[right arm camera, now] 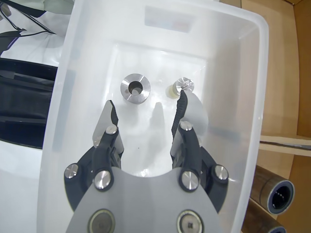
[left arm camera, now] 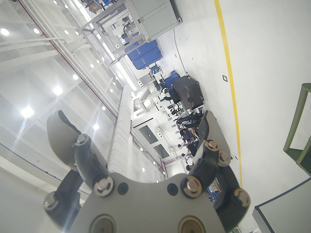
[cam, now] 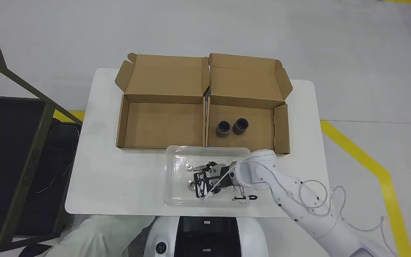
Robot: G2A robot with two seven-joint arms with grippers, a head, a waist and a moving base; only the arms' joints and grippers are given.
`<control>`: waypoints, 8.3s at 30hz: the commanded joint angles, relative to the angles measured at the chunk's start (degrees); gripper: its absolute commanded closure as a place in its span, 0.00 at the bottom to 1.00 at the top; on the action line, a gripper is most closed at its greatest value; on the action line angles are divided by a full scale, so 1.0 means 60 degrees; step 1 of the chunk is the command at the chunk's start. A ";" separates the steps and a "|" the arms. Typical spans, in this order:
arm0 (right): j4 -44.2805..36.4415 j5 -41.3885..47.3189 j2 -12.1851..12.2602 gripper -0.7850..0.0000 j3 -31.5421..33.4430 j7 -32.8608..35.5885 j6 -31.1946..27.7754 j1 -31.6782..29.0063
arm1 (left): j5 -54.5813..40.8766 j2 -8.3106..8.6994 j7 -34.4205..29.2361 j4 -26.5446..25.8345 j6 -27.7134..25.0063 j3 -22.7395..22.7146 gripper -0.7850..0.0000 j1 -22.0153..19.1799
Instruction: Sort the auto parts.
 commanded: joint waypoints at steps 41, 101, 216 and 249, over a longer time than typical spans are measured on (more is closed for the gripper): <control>0.0691 0.0087 -0.0356 1.00 -0.0759 -0.0705 0.0108 0.0655 | 0.0000 0.0000 0.0000 0.0000 0.0000 0.0000 0.00 0.0000; -0.2600 0.3188 0.0260 1.00 0.3904 -0.6612 0.2112 -0.0957 | 0.0000 0.0000 0.0000 0.0000 0.0000 0.0000 0.00 0.0000; 0.8765 0.3256 -0.4705 0.10 -0.2016 -0.3648 0.3071 0.5240 | 0.0000 0.0000 0.0000 0.0000 0.0000 0.0000 0.00 0.0000; -0.1128 -0.0308 -0.1402 0.05 0.2759 -0.1114 -0.0655 -0.1639 | 0.0000 0.0000 0.0000 0.0000 0.0000 0.0000 0.00 0.0000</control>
